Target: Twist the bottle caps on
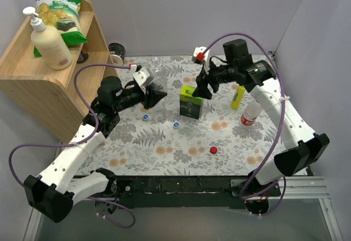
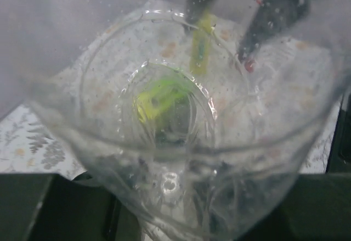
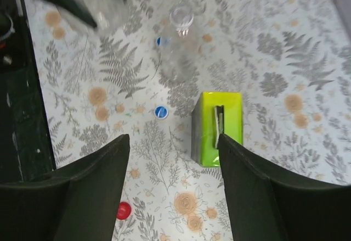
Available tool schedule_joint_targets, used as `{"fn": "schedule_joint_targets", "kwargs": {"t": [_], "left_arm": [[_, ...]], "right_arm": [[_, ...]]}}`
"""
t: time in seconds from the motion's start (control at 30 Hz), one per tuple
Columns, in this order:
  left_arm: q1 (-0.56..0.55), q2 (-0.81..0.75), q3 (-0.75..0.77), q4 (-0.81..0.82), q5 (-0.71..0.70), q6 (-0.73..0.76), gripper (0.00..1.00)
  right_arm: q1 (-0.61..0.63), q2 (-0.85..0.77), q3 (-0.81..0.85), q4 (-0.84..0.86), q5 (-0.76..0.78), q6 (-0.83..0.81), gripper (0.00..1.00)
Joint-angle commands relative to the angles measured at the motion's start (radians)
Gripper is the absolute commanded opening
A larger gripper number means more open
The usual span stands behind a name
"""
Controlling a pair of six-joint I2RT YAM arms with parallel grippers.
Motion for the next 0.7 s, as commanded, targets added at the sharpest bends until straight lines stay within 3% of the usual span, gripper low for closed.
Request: {"fn": "schedule_joint_targets", "kwargs": {"t": [0.0, 0.03, 0.13, 0.17, 0.2, 0.23, 0.5, 0.67], "left_arm": [[0.018, -0.051, 0.157, -0.108, -0.150, -0.026, 0.32], [0.022, -0.048, 0.177, -0.134, -0.153, -0.013, 0.32], [0.033, -0.036, 0.269, -0.179, -0.159, 0.032, 0.33], [0.039, -0.030, 0.296, -0.188, -0.148, 0.038, 0.30], [0.059, -0.025, 0.318, -0.194, -0.136, 0.038, 0.18], [0.073, -0.019, 0.350, -0.199, -0.125, 0.023, 0.16], [0.128, -0.029, 0.384, -0.217, -0.136, -0.023, 0.31], [0.128, -0.051, 0.370, -0.239, -0.168, -0.031, 0.31]], "right_arm": [[0.071, -0.019, -0.224, 0.123, -0.027, -0.171, 0.71], [0.118, -0.029, -0.271, 0.143, -0.010, -0.264, 0.69], [0.172, -0.044, -0.450, 0.249, 0.058, -0.334, 0.68], [0.178, -0.041, -0.486, 0.307, 0.065, -0.344, 0.69], [0.181, -0.029, -0.513, 0.327, 0.066, -0.347, 0.69], [0.183, -0.015, -0.559, 0.344, 0.067, -0.355, 0.68], [0.186, 0.149, -0.613, 0.510, 0.064, -0.302, 0.70], [0.214, 0.223, -0.646, 0.623, 0.078, -0.321, 0.70]]}}
